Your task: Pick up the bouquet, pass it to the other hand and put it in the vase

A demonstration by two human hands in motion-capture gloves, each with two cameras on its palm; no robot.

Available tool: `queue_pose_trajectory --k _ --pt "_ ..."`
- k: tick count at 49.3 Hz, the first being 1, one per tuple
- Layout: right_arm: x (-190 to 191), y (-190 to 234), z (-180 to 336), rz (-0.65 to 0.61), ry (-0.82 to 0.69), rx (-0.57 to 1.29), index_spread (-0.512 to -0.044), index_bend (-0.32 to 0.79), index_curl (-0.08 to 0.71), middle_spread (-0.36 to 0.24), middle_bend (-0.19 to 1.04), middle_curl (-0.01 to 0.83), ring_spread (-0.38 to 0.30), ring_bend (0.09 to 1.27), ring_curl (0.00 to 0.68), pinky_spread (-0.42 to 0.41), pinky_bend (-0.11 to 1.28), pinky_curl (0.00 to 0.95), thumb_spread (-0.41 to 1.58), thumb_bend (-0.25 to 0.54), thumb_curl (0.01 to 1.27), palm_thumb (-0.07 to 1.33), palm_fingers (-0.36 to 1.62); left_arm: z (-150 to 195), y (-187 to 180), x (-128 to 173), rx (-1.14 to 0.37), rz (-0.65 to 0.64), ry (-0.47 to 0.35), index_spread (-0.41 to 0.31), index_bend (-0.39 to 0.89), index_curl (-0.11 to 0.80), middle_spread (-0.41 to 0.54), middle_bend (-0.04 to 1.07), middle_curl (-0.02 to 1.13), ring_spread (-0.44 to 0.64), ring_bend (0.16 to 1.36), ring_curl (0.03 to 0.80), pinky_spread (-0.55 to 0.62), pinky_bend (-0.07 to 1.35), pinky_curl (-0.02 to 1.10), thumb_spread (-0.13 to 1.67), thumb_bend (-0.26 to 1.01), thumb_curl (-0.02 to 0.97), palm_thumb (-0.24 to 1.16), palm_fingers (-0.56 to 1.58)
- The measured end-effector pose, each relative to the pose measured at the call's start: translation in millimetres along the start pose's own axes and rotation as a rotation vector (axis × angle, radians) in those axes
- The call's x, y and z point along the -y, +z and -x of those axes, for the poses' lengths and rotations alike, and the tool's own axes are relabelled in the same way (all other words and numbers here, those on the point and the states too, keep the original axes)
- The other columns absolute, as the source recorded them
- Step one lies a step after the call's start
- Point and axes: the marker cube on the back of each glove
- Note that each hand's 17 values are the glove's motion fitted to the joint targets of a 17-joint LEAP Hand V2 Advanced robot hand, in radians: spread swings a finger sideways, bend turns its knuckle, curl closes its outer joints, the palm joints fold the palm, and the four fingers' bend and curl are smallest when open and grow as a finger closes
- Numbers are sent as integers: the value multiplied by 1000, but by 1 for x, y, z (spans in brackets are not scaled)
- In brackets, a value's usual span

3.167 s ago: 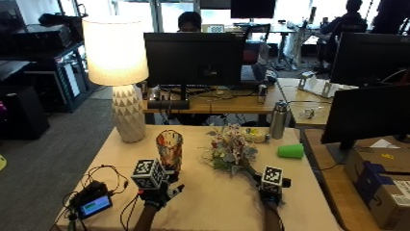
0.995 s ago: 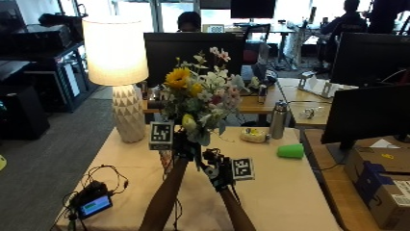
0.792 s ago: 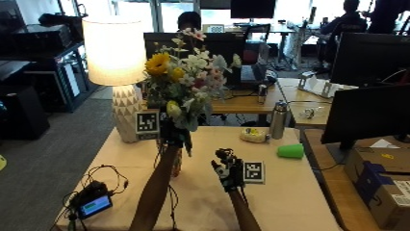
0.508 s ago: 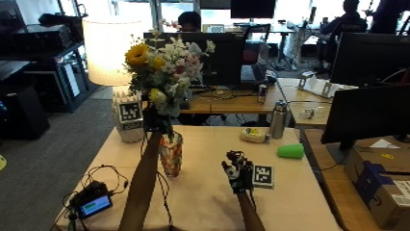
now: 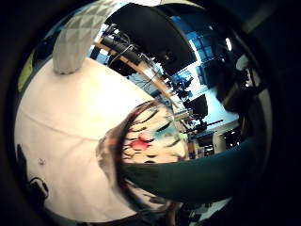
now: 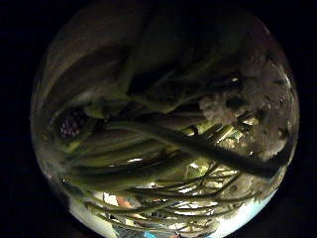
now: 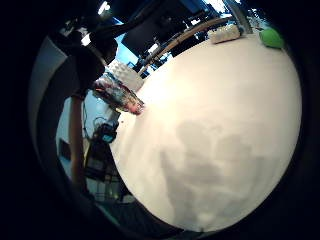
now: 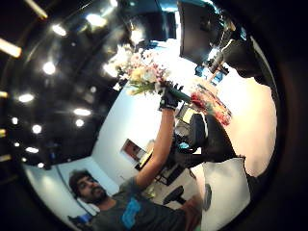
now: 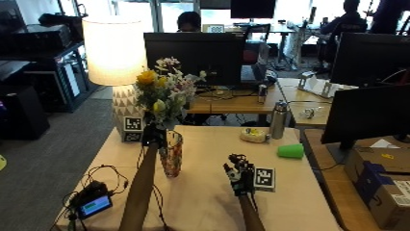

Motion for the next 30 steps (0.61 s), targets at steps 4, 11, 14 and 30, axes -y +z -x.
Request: queue_pose_trajectory --k 4,11,14,30 --pt "1 3 1 -1 -17 11 -293 110 295 -165 350 446 -168 451 394 165 334 349 970 -23 501 861 970 16 0 -4 111 21 -24 -298 235 496 -325 597 579 -337 710 463 -227 268 358 444 -56 730 816 1038" --pt "2 10 4 12 -61 -28 -292 115 292 -163 336 449 -163 433 397 179 309 350 972 -23 500 861 965 39 0 -11 247 51 -50 -288 357 540 -306 561 580 -255 514 427 131 65 262 672 -67 654 675 749" --pt "2 12 7 12 -71 -39 -295 115 291 -159 332 450 -162 425 399 188 297 352 973 -20 500 867 960 46 0 -15 301 89 -69 -284 415 551 -295 508 555 -201 435 397 244 67 219 741 -60 619 634 669" --pt "4 18 18 25 -100 -44 -295 126 297 -155 302 451 -147 388 403 247 216 345 982 -22 496 869 924 29 -62 -30 323 285 -71 -92 102 423 -64 143 393 127 490 365 522 275 229 867 -14 500 638 218"
